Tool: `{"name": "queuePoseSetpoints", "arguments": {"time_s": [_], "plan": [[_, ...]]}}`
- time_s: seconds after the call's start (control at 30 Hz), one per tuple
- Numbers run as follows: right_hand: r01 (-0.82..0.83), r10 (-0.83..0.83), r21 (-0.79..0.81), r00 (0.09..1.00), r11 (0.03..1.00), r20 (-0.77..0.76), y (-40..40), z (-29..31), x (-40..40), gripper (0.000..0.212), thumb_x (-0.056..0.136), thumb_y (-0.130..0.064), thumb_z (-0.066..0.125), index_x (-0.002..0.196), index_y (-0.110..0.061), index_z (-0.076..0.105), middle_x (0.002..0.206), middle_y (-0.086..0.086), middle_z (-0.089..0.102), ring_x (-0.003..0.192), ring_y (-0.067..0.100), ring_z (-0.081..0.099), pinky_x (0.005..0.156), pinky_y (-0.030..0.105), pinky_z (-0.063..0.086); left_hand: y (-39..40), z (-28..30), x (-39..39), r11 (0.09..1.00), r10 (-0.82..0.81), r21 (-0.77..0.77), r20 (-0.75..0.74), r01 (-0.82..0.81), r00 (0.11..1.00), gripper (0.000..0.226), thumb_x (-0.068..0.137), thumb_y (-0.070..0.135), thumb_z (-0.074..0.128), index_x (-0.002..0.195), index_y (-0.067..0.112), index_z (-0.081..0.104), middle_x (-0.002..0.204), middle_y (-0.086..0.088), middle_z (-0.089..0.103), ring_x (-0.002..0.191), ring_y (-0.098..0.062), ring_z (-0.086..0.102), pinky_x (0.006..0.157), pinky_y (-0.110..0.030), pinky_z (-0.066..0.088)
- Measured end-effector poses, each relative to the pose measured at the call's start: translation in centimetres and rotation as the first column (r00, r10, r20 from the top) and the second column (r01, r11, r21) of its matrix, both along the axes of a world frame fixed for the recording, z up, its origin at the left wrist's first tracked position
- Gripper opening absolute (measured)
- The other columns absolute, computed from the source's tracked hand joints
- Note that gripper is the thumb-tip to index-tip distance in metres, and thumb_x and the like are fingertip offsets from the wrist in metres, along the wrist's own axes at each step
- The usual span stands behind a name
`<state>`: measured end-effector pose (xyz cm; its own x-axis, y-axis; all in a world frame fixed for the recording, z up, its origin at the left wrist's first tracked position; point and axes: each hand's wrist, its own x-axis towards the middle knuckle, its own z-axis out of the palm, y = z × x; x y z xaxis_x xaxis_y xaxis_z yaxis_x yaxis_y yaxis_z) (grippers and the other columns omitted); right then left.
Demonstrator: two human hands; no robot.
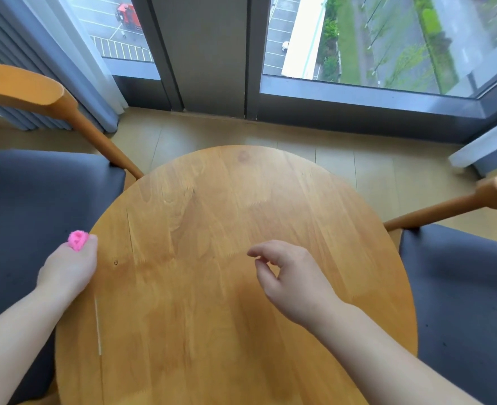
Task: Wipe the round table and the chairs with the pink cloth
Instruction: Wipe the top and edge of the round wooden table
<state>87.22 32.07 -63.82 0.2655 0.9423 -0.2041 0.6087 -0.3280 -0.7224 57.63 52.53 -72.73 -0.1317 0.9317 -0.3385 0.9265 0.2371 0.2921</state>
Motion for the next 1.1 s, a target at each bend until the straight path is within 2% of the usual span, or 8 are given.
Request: {"name": "queuePoseSetpoints", "arguments": {"time_s": [0.17, 0.37, 0.53, 0.73, 0.87, 0.97, 1.1], "plan": [[0.033, -0.033, 0.006, 0.999, 0.999, 0.01, 0.1, -0.1, 0.5, 0.026, 0.091, -0.011, 0.056, 0.111, -0.019, 0.071, 0.109, -0.011, 0.068, 0.101, 0.003, 0.06, 0.091, 0.019, 0.045, 2.3, 0.5, 2.6, 0.989, -0.144, 0.017, -0.047, 0.145, 0.989, 0.052, 0.092, 0.037, 0.023, 0.065, 0.004, 0.052, 0.067, -0.018, 0.058, 0.062, -0.033, 0.052, 0.058, -0.036, 0.036], [0.038, -0.038, -0.002, 0.999, 0.999, 0.01, 1.0, -0.5, 0.2, 0.026, 0.09, -0.011, 0.056, 0.11, -0.018, 0.071, 0.109, -0.01, 0.068, 0.102, 0.003, 0.06, 0.091, 0.019, 0.045, 3.6, 0.4, 4.6, 0.975, -0.219, 0.014, -0.07, 0.22, 0.973, 0.042, 0.096, 0.039, 0.026, 0.089, 0.007, 0.053, 0.075, -0.007, 0.051, 0.072, -0.029, 0.048, 0.071, -0.038, 0.035], [0.024, -0.024, 0.005, 1.0, 1.0, 0.02, 2.5, -0.4, -0.3, 0.025, 0.091, -0.013, 0.056, 0.111, -0.019, 0.07, 0.109, -0.01, 0.069, 0.101, 0.005, 0.061, 0.09, 0.02, 0.046, 4.5, 0.5, 5.9, 0.965, -0.259, 0.031, -0.041, 0.261, 0.965, 0.04, 0.097, 0.04, 0.028, 0.085, 0.011, 0.052, 0.072, -0.005, 0.052, 0.063, -0.021, 0.047, 0.065, -0.035, 0.036], [0.011, -0.012, 0.023, 1.0, 1.0, 0.026, 4.2, -0.7, -1.2, 0.025, 0.09, -0.011, 0.057, 0.109, -0.018, 0.071, 0.106, -0.009, 0.069, 0.097, 0.005, 0.06, 0.088, 0.021, 0.047, 5.6, 0.3, 7.6, 0.943, -0.326, 0.053, -0.043, 0.328, 0.944, 0.043, 0.096, 0.04, 0.027, 0.082, 0.012, 0.055, 0.077, -0.009, 0.059, 0.067, -0.025, 0.054, 0.062, -0.034, 0.039], [0.012, -0.013, 0.035, 0.999, 0.999, 0.031, 5.2, -1.1, -1.5, 0.025, 0.09, -0.011, 0.058, 0.11, -0.019, 0.071, 0.104, -0.01, 0.069, 0.098, 0.002, 0.057, 0.084, 0.011, 0.042, 6.8, 0.4, 9.6, 0.935, -0.345, 0.055, -0.069, 0.349, 0.936, 0.046, 0.095, 0.047, 0.028, 0.094, 0.012, 0.057, 0.087, -0.008, 0.06, 0.08, -0.03, 0.057, 0.07, -0.035, 0.043], [0.013, -0.015, 0.035, 0.999, 0.999, 0.046, 5.8, -1.4, -1.5, 0.025, 0.089, -0.011, 0.058, 0.109, -0.018, 0.071, 0.103, -0.011, 0.069, 0.096, 0.001, 0.055, 0.081, 0.003, 0.036, 7.5, 0.4, 11.1, 0.922, -0.379, 0.055, -0.059, 0.382, 0.923, 0.049, 0.094, 0.049, 0.028, 0.094, 0.01, 0.059, 0.091, -0.01, 0.062, 0.083, -0.032, 0.058, 0.074, -0.038, 0.048], [0.03, -0.031, 0.028, 0.998, 0.999, 0.048, 6.1, -1.6, -1.1, 0.025, 0.089, -0.01, 0.058, 0.108, -0.019, 0.072, 0.103, -0.011, 0.07, 0.094, 0.002, 0.058, 0.082, 0.008, 0.04, 8.3, 0.5, 13.0, 0.902, -0.421, 0.077, -0.049, 0.424, 0.906, 0.051, 0.093, 0.05, 0.028, 0.096, 0.01, 0.06, 0.096, -0.013, 0.062, 0.089, -0.034, 0.057, 0.08, -0.044, 0.05]]}}
